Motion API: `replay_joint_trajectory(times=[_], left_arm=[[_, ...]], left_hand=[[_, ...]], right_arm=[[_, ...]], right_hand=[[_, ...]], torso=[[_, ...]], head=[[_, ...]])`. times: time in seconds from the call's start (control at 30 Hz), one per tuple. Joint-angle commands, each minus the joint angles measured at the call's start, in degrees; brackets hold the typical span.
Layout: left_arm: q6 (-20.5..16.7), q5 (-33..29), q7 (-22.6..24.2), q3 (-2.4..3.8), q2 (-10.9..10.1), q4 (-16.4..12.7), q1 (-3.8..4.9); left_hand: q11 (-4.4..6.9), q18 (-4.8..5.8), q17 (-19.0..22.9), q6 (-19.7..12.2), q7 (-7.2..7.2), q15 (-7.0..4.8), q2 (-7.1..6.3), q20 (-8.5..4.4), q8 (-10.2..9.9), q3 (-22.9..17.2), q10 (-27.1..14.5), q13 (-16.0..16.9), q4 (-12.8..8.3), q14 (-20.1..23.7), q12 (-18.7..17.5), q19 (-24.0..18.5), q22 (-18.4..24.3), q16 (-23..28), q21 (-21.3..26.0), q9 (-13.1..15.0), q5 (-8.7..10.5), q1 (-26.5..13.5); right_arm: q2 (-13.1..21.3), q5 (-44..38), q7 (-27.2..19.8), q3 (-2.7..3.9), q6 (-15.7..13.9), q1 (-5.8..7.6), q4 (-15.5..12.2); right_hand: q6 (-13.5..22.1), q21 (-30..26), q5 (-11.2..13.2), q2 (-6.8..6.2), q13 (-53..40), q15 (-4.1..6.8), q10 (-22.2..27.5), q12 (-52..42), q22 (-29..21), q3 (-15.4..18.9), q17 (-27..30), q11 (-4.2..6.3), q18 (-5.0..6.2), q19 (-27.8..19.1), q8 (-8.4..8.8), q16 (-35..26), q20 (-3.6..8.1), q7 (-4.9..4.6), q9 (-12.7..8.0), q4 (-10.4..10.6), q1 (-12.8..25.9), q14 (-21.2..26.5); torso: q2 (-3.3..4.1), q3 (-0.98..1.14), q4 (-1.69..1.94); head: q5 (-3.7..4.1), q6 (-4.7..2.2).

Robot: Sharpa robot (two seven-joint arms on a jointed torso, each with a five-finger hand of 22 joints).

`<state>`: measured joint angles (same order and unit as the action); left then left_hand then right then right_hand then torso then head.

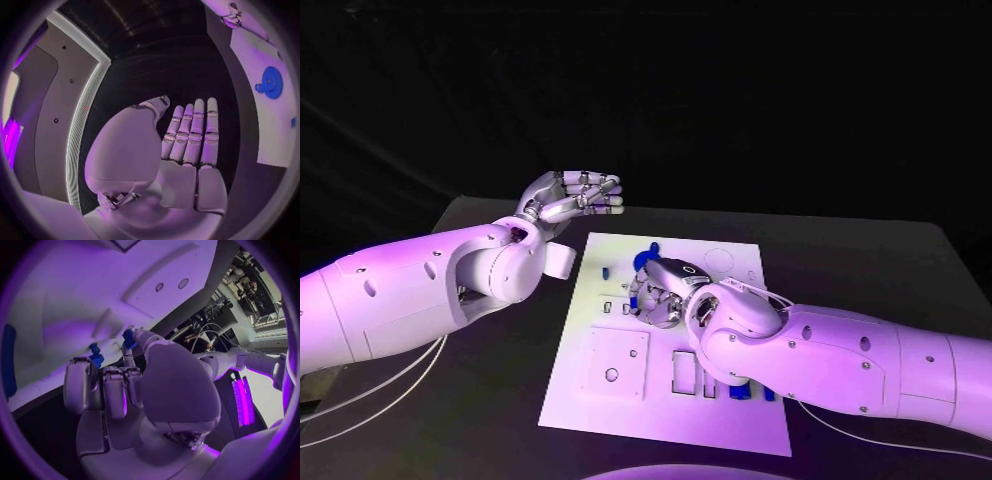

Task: Assemble the parts on the task board

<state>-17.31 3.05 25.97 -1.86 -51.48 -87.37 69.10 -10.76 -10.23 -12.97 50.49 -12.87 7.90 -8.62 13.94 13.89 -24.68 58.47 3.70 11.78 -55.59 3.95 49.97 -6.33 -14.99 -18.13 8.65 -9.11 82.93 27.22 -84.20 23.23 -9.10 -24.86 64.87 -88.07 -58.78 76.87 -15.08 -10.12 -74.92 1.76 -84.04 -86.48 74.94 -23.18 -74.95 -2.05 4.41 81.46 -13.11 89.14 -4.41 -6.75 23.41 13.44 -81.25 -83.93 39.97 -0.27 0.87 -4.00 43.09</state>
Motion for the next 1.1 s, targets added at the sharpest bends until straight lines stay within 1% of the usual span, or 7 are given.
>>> replay_joint_trajectory(times=[0.03, 0.13, 0.37, 0.5, 0.67, 0.9, 1.1], left_arm=[[1.2, 0.1, 0.2, 0.04, 0.2, -0.1, 0.05], [1.2, 0.1, 0.2, 0.03, 0.2, -0.1, 0.05], [1.2, 0.1, 0.2, 0.03, 0.3, 0.0, 0.04], [1.3, 0.1, 0.2, 0.03, 0.3, 0.0, 0.04], [1.3, 0.1, 0.1, 0.03, 0.3, 0.0, 0.04], [1.3, 0.1, 0.1, 0.03, 0.2, 0.0, 0.04], [1.4, 0.1, 0.1, 0.03, 0.2, 0.1, 0.04]], left_hand=[[-0.06, -0.25, -0.1, -0.5, -1.12, 0.33, 0.08, 0.45, -0.2, -0.4, 0.2, 0.1, 0.1, 0.1, -0.2, 0.0, 0.1, 0.2, 0.3, -0.1, 0.24, -0.7], [-0.06, -0.25, -0.1, -0.5, -1.12, 0.33, 0.08, 0.45, -0.2, -0.4, 0.2, 0.1, 0.1, 0.1, -0.2, 0.0, 0.1, 0.2, 0.3, -0.1, 0.24, -0.7], [-0.06, -0.25, -0.1, -0.5, -1.12, 0.33, 0.08, 0.45, -0.2, -0.4, 0.2, 0.1, 0.1, 0.1, -0.2, 0.0, 0.1, 0.2, 0.3, -0.1, 0.24, -0.7], [-0.06, -0.25, -0.1, -0.5, -1.12, 0.33, 0.08, 0.45, -0.2, -0.4, 0.2, 0.1, 0.1, 0.1, -0.2, 0.0, 0.1, 0.2, 0.3, -0.1, 0.24, -0.7], [-0.06, -0.25, -0.1, -0.5, -1.12, 0.33, 0.08, 0.45, -0.2, -0.4, 0.2, 0.1, 0.1, 0.1, -0.2, 0.0, 0.1, 0.2, 0.3, -0.1, 0.24, -0.7], [-0.06, -0.25, -0.1, -0.5, -1.12, 0.33, 0.08, 0.45, -0.2, -0.4, 0.2, 0.1, 0.1, 0.1, -0.2, 0.0, 0.1, 0.2, 0.3, -0.1, 0.24, -0.7], [-0.06, -0.25, -0.1, -0.5, -1.12, 0.33, 0.08, 0.45, -0.2, -0.4, 0.2, 0.1, 0.1, 0.1, -0.2, 0.0, 0.1, 0.2, 0.3, -0.1, 0.24, -0.7]], right_arm=[[-0.3, -2.0, 0.4, -0.05, 0.9, -0.27, 0.3], [-0.4, -2.2, 0.4, -0.07, 0.9, -0.45, 0.5], [-0.5, -2.4, 0.3, -0.08, 1.0, -0.66, 0.6], [-0.6, -2.4, 0.2, -0.09, 1.1, -0.87, 0.9], [-0.7, -2.4, 0.1, -0.1, 1.0, -1.15, 1.1], [-0.8, -2.4, 0.1, -0.13, 1.0, -1.38, 1.4], [-0.8, -2.4, 0.0, -0.15, 1.1, -1.44, 1.5]], right_hand=[[-0.7, -0.1, -0.1, 0.11, -11.3, 0.34, -3.3, 0.2, 2.6, -0.5, -11.7, 0.41, -0.75, 0.2, -0.22, 0.2, 0.26, 0.57, 0.9, 0.0, 0.7, -5.4], [-0.7, -0.1, -0.1, 0.11, -11.3, 0.34, -3.3, 0.2, 2.6, -0.5, -11.7, 0.41, -0.75, 0.2, -0.22, 0.2, 0.26, 0.57, 0.9, 0.0, 0.7, -5.4], [-0.7, -0.1, -0.1, 0.01, -11.2, 0.35, -3.3, 0.2, 2.6, -0.5, -11.7, 0.42, -0.75, 0.2, -0.23, 0.1, 0.27, 0.57, 0.9, 0.0, 0.8, -5.4], [-0.6, -0.1, -0.1, -0.13, -11.2, 0.36, -3.3, 0.2, 2.6, -0.5, -11.8, 0.42, -0.74, 0.2, -0.24, 0.2, 0.29, 0.57, 0.9, 0.0, 0.9, -5.4], [-0.5, -0.2, -0.1, -0.35, -11.2, 0.36, -3.2, 0.3, 2.5, -0.5, -11.6, 0.41, -0.73, 0.2, -0.22, 0.1, 0.31, 0.54, 1.0, 0.0, 1.1, -5.4], [-0.3, -0.2, -0.1, -0.68, -11.2, 0.34, -3.3, 0.3, 2.5, -0.5, -11.6, 0.37, -0.73, 0.2, -0.18, 0.1, 0.32, 0.48, 1.0, 0.0, 1.5, -5.4], [0.1, -0.4, -0.1, -0.99, -11.1, 0.3, -3.2, 0.4, 2.4, -0.5, -11.5, 0.3, -0.7, 0.1, -0.06, 0.1, 0.31, 0.37, 0.9, -0.1, 1.8, -5.4]], torso=[[0.02, 0.01, 0.03], [-0.01, -0.05, 0.0], [-0.06, 0.02, 0.01], [-0.07, -0.05, 0.0], [-0.06, -0.03, 0.01], [-0.07, -0.05, -0.04], [-0.08, -0.02, -0.04]], head=[[-0.16, 0.27], [-0.35, 0.42], [-0.52, 0.57], [-0.62, 0.65], [-0.76, 0.73], [-0.79, 0.75], [-0.81, 0.82]])
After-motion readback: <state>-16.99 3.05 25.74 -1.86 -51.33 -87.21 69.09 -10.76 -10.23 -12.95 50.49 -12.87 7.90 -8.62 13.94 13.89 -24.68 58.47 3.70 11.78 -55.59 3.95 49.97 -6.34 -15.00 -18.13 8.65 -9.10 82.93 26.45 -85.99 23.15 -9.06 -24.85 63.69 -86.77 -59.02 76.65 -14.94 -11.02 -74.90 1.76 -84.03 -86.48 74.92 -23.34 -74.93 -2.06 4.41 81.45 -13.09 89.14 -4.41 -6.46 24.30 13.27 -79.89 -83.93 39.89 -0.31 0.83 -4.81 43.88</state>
